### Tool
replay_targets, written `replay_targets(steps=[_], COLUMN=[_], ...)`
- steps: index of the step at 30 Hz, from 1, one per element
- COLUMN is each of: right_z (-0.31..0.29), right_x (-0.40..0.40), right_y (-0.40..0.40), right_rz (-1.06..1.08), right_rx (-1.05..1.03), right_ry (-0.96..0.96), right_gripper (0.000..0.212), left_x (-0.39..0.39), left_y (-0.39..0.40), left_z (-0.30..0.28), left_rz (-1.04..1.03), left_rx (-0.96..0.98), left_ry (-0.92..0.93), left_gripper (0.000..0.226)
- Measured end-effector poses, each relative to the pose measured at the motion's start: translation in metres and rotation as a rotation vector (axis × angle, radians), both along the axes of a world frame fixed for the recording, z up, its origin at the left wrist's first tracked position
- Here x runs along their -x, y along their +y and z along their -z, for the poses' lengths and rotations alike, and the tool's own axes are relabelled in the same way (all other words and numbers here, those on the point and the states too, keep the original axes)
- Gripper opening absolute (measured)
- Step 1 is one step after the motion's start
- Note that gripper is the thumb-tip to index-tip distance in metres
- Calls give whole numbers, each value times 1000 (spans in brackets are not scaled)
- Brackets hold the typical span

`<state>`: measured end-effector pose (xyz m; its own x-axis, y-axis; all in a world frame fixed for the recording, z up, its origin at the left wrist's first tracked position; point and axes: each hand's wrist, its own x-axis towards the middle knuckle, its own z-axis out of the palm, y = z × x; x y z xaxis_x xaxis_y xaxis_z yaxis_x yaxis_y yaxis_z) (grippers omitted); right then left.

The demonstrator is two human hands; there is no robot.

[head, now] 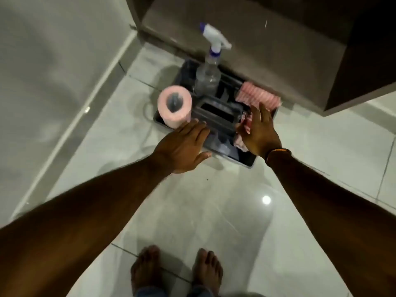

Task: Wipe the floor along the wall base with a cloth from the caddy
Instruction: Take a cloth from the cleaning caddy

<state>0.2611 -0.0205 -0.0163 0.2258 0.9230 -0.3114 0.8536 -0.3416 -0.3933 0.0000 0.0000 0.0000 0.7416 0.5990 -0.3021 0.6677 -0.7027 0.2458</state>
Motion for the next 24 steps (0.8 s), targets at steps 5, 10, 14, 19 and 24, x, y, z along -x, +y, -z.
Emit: replay_targets(steps=[5,10,14,19,24], right_z=[94,119,118,91,26], right_x=[-1,8,0,-10,16], right_y=[6,3,-4,-4,-26], right_rz=[2,25,-82,27,268], right_rx=[47,32,23,-79,-212], right_ry=[-122,-225,-255,-36,205], right_gripper=[83,84,94,63,47], left_x=[-5,-6,-5,5,56], left_y=[-15,-23,-22,-24,-48], left_z=[89,123,124,107,53], left_rz=[-7,-59,-60,-123,-226], left_rx=[80,11,30,131,188], left_ry=[127,65,46,-10,-7], left_gripper=[86,87,89,92,94])
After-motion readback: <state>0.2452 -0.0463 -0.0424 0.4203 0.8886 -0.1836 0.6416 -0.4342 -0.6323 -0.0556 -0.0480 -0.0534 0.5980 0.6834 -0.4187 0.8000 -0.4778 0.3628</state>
